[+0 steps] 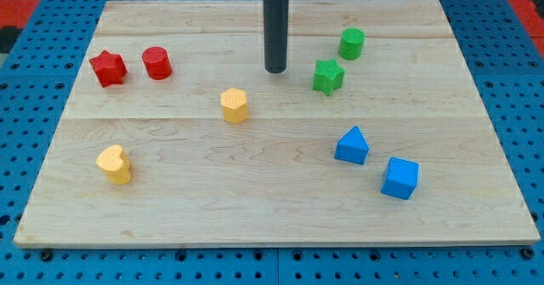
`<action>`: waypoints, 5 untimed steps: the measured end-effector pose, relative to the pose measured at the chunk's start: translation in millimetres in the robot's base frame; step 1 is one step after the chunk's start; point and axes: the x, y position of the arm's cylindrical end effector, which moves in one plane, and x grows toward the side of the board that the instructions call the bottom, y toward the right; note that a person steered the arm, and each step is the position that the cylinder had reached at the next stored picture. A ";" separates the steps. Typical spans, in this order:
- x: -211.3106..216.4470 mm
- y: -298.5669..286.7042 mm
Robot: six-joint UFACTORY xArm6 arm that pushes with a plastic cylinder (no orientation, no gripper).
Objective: Move the green star to the center right of the board
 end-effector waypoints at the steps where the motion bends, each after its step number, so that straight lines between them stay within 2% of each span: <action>1: 27.1 76.7; 2: 31.5 89.8; 4: 32.2 176.2; 5: 14.5 95.9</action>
